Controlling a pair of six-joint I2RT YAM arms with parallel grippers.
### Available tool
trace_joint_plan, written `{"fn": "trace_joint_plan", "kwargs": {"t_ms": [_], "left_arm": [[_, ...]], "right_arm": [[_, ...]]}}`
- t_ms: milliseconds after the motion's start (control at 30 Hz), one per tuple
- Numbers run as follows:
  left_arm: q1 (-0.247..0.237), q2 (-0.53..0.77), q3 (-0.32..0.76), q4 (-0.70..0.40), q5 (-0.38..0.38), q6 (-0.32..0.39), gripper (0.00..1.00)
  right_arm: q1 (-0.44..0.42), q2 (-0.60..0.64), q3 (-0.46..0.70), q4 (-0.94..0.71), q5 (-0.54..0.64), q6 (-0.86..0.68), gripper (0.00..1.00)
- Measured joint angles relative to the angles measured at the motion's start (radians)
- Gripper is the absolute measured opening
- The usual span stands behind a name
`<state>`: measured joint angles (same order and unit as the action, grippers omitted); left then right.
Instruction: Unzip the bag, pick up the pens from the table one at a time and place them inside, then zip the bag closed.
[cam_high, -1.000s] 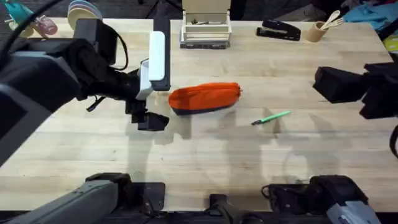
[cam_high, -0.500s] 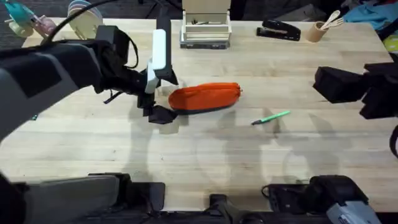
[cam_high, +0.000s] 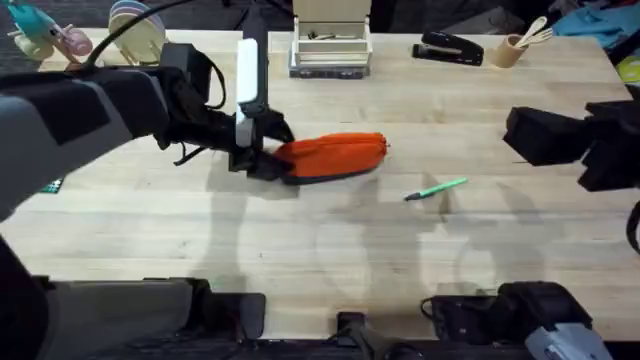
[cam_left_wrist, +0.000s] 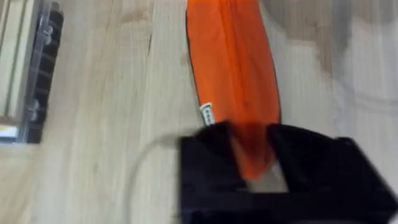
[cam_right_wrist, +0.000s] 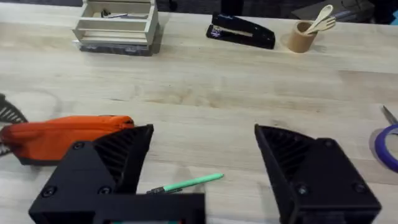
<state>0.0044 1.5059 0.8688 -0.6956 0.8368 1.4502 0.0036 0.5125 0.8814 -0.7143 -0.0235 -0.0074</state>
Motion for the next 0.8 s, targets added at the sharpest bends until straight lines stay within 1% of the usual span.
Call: {"fn": "trace_joint_plan", "kwargs": {"t_ms": [33, 67, 467, 633, 800], "left_arm": [[0.0, 0.0, 0.0, 0.004, 0.002, 0.001, 0.269], [-0.002, 0.001, 0.0, 0.004, 0.001, 0.0, 0.055], [-0.002, 0.0, 0.0, 0.005, 0.002, -0.002, 0.043], [-0.002, 0.001, 0.0, 0.004, 0.002, -0.002, 0.043], [-0.002, 0.001, 0.0, 0.005, 0.002, -0.002, 0.043]], "right_arm": [[0.0, 0.0, 0.0, 0.0, 0.0, 0.0, 0.998], [0.0, 0.0, 0.0, 0.0, 0.0, 0.0, 0.998], [0.0, 0.0, 0.0, -0.004, -0.015, 0.01, 0.998], [0.0, 0.037, 0.001, -0.005, -0.07, 0.012, 0.996], [0.0, 0.128, 0.002, -0.005, -0.161, 0.012, 0.996]]}}
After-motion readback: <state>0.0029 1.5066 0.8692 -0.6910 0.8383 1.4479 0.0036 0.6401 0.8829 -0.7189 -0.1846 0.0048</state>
